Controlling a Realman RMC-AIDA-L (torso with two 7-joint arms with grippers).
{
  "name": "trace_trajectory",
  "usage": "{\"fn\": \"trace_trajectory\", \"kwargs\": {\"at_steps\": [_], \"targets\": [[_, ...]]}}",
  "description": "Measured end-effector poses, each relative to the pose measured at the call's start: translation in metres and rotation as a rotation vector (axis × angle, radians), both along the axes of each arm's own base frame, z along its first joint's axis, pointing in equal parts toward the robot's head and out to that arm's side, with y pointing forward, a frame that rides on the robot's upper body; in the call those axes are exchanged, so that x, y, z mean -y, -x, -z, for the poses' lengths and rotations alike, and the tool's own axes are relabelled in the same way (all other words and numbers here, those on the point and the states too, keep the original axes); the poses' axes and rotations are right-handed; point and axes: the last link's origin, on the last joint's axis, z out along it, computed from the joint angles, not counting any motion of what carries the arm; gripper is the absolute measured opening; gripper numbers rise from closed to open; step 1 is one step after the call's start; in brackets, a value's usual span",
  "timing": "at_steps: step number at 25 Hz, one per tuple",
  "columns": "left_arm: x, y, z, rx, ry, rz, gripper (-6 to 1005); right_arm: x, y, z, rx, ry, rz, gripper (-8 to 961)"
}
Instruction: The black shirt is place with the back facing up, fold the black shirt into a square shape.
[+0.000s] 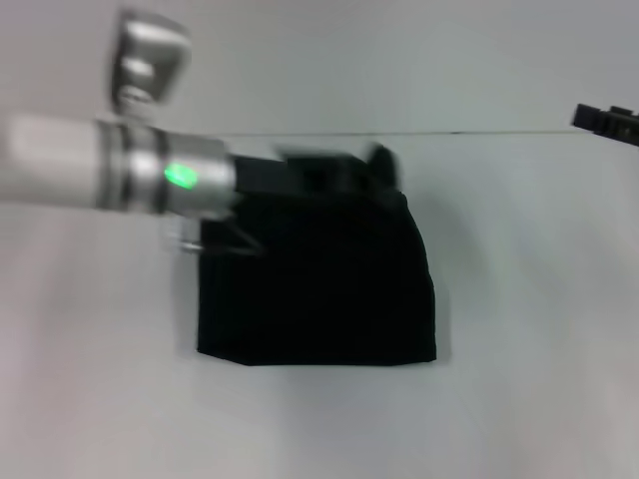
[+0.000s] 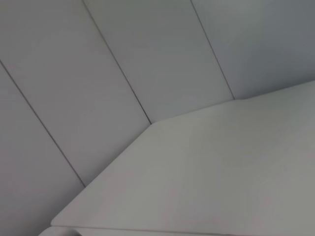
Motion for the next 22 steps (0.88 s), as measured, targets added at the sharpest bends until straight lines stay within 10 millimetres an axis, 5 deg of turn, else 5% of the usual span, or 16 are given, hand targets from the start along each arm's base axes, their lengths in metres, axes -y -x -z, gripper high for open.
{"fn": "trace_trajectory", "kwargs": {"at_steps": [6, 10, 14, 21, 22], "targets": [[0.015, 0.011, 0.074, 0.190, -0.119, -0.187, 122, 0.007, -0.008, -0.010, 0.024, 0.003, -0.014, 896], [0.038, 0.013, 0.091, 0.280, -0.216, -0.123, 125, 0.008, -0.009, -0.012, 0.037, 0.005, -0.020, 895], [0.046, 0.011, 0.090, 0.307, -0.220, -0.072, 129, 0.009, -0.011, -0.011, 0.040, 0.023, -0.014, 895], [0.058, 0.023, 0.052, 0.395, -0.233, 0.083, 497, 0.001, 0.000, 0.000, 0.058, 0.096, -0.006, 895], [0.065, 0.038, 0.025, 0.407, -0.269, 0.153, 544, -0.002, 0.005, 0.003, 0.062, 0.113, -0.008, 895]]}}
